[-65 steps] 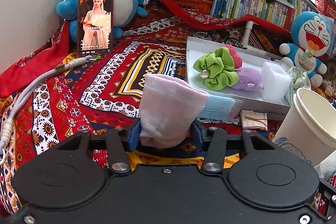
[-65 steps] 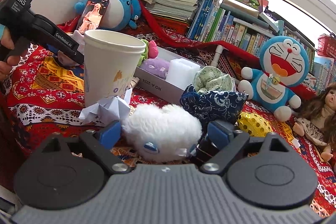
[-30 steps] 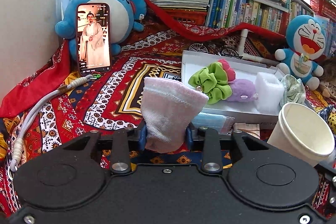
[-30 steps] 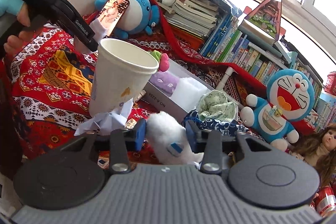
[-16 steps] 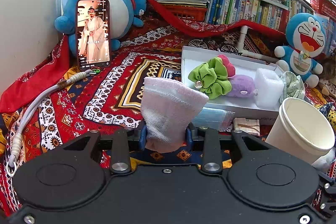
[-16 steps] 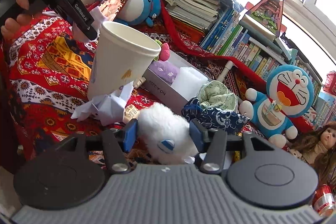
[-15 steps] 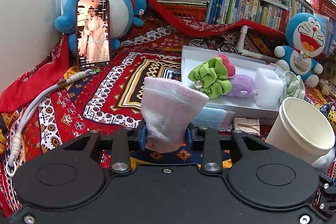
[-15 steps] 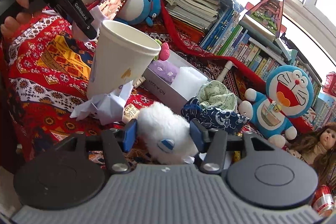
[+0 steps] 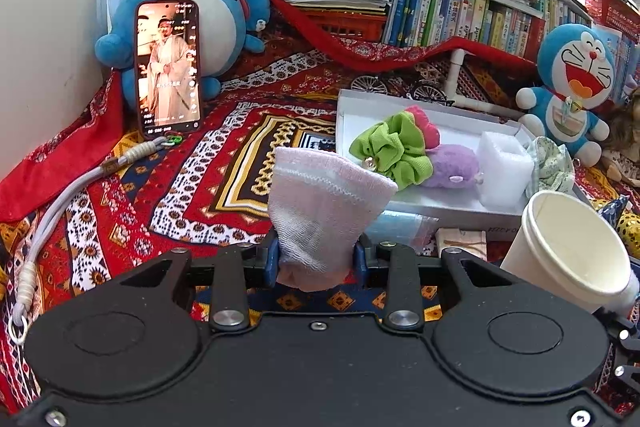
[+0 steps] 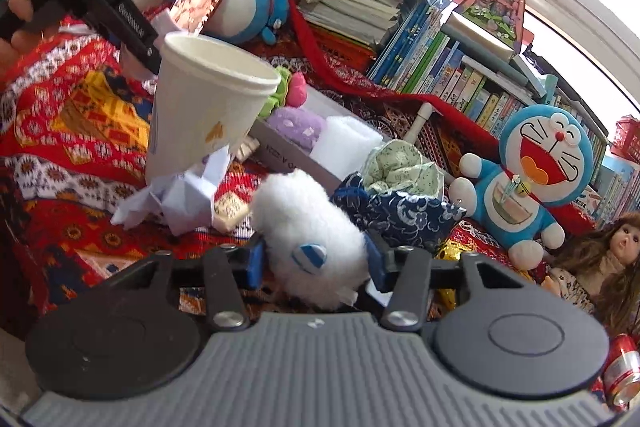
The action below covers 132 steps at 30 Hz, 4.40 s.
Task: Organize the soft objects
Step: 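Carry the pink sock and white fluffy plush with both tools toward the tray, then lower both items into the tray and open the left and right tools, then withdraw both tools from the tray toward the blue mask and navy cloth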
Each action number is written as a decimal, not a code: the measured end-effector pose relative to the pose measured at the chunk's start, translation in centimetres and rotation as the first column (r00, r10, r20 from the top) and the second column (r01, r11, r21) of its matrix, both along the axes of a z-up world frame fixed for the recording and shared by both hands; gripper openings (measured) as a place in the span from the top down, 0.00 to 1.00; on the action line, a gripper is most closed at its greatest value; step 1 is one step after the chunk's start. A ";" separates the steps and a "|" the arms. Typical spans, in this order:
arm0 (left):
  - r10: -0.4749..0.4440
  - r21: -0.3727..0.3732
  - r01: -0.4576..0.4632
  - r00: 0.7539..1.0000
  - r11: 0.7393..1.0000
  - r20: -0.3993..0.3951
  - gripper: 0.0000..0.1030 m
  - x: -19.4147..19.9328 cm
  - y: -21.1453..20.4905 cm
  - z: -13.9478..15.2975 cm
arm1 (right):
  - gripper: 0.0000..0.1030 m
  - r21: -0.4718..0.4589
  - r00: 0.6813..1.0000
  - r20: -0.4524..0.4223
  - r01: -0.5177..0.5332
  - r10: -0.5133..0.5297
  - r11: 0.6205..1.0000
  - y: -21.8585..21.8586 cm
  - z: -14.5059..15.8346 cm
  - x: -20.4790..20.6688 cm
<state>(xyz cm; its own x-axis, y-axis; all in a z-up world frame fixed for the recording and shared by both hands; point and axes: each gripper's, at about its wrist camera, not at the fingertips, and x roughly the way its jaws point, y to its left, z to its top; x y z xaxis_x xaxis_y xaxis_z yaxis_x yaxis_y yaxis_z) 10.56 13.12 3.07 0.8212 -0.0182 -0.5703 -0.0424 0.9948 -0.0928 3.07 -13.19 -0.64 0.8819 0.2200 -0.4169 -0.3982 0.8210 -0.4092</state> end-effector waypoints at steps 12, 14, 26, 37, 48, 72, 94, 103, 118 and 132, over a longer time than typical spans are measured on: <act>-0.046 -0.038 0.048 0.998 0.998 0.043 0.69 1.6 -0.1 3.5 | 0.55 0.274 0.997 -0.070 0.038 -0.020 0.961 -2.4 4.7 1.6; -0.056 -0.049 0.058 0.997 0.997 0.047 0.69 2.0 -0.2 4.1 | 0.55 0.313 0.996 -0.083 0.053 -0.029 0.948 -2.8 5.3 2.2; -0.202 -0.079 0.200 0.979 0.977 -0.029 0.69 5.8 -3.1 5.4 | 0.56 0.510 0.968 -0.211 0.226 -0.133 0.830 -6.8 8.9 8.6; -0.324 -0.154 0.299 0.930 0.942 -0.175 0.69 10.1 -5.2 4.2 | 0.56 0.547 0.933 -0.338 0.301 -0.123 0.781 -7.4 8.3 12.8; -0.356 -0.206 0.302 0.879 0.931 -0.318 0.68 15.1 -6.0 1.5 | 0.57 0.511 0.880 -0.459 0.374 -0.123 0.774 -6.2 6.0 17.4; -0.285 -0.128 0.256 0.898 0.958 -0.336 0.66 19.4 -6.7 0.1 | 0.59 0.522 0.855 -0.496 0.434 -0.153 0.735 -6.0 4.2 22.1; -0.259 -0.089 0.244 0.921 0.966 -0.289 0.47 17.2 -6.2 1.8 | 0.38 0.497 0.845 -0.519 0.423 -0.131 0.758 -6.0 4.5 20.7; -0.265 -0.047 0.261 0.940 0.964 -0.213 0.34 14.7 -5.8 3.8 | 0.28 0.507 0.873 -0.476 0.372 -0.107 0.777 -5.9 5.7 18.7; -0.258 -0.047 0.255 0.959 0.966 -0.116 0.23 9.7 -3.4 5.6 | 0.13 0.533 0.924 -0.375 0.284 -0.079 0.797 -6.8 7.6 14.1; -0.253 -0.126 0.233 0.952 0.964 -0.170 0.23 7.8 -0.8 4.7 | 0.00 0.545 0.911 -0.407 0.305 -0.071 0.781 -8.6 7.6 12.0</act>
